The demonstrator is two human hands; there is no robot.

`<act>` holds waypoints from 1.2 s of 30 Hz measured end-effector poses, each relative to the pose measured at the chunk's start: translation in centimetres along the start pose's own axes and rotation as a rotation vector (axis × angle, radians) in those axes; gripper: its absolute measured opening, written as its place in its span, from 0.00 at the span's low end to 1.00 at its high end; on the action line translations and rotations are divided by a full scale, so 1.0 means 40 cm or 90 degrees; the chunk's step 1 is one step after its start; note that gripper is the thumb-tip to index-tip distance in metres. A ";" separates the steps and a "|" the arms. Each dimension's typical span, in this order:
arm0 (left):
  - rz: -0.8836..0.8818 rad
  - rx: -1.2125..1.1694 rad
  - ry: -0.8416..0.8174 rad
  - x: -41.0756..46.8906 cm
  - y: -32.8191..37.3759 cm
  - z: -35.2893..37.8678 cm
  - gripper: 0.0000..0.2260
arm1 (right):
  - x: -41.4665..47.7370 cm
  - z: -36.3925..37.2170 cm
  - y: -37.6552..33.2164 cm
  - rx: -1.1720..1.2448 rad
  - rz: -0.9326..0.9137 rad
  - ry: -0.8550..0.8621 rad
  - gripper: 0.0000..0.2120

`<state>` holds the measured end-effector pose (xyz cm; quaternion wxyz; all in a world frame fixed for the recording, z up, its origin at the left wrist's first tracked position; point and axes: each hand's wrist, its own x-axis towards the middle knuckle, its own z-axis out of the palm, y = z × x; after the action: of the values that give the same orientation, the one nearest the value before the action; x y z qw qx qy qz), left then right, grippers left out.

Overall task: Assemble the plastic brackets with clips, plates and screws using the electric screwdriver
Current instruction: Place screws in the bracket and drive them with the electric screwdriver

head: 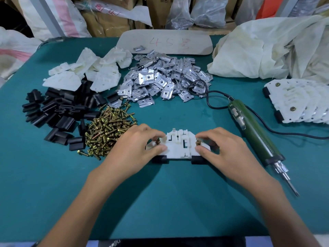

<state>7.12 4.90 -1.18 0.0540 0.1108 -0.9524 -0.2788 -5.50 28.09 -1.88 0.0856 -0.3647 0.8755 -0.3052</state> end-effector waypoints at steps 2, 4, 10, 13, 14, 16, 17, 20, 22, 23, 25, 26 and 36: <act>0.017 0.004 0.047 -0.002 0.007 0.009 0.11 | 0.000 -0.003 0.002 0.017 -0.010 -0.011 0.07; 0.027 -0.043 0.058 -0.006 0.004 0.013 0.13 | 0.006 -0.006 0.002 0.019 0.008 -0.006 0.03; 0.022 -0.059 0.092 -0.003 -0.001 0.013 0.14 | 0.010 -0.019 -0.001 0.010 -0.016 -0.034 0.06; 0.013 -0.084 0.104 -0.001 -0.004 0.017 0.13 | 0.020 -0.015 -0.004 -0.028 0.005 -0.036 0.04; 0.010 -0.097 0.090 -0.002 -0.007 0.015 0.14 | 0.023 -0.016 -0.004 -0.052 0.012 -0.043 0.06; 0.011 -0.108 0.065 -0.002 -0.014 0.009 0.19 | 0.023 -0.025 -0.006 -0.083 0.000 -0.065 0.09; 0.009 -0.108 0.068 -0.003 -0.017 0.008 0.20 | 0.023 -0.030 -0.008 -0.079 -0.014 -0.075 0.10; -0.011 -0.104 0.107 -0.007 -0.015 0.016 0.20 | 0.027 -0.035 -0.011 -0.046 -0.028 -0.080 0.06; -0.010 -0.106 0.114 -0.011 -0.015 0.023 0.19 | 0.035 -0.032 -0.015 -0.069 -0.009 -0.074 0.06; -0.008 -0.111 0.107 -0.013 -0.017 0.023 0.20 | 0.039 -0.032 -0.018 -0.092 -0.004 -0.076 0.08; 0.001 -0.113 0.092 -0.015 -0.021 0.022 0.22 | 0.041 -0.037 -0.018 -0.123 -0.009 -0.086 0.10; 0.006 -0.110 0.094 -0.015 -0.022 0.022 0.24 | 0.040 -0.042 -0.019 -0.122 -0.015 -0.094 0.10; -0.003 -0.148 0.114 -0.014 -0.016 0.028 0.25 | 0.043 -0.052 -0.017 -0.116 -0.025 -0.119 0.10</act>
<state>7.60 5.10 -2.46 0.1506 0.1308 -0.9048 -0.3761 -7.12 27.51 0.30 0.1274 -0.4152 0.8804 -0.1906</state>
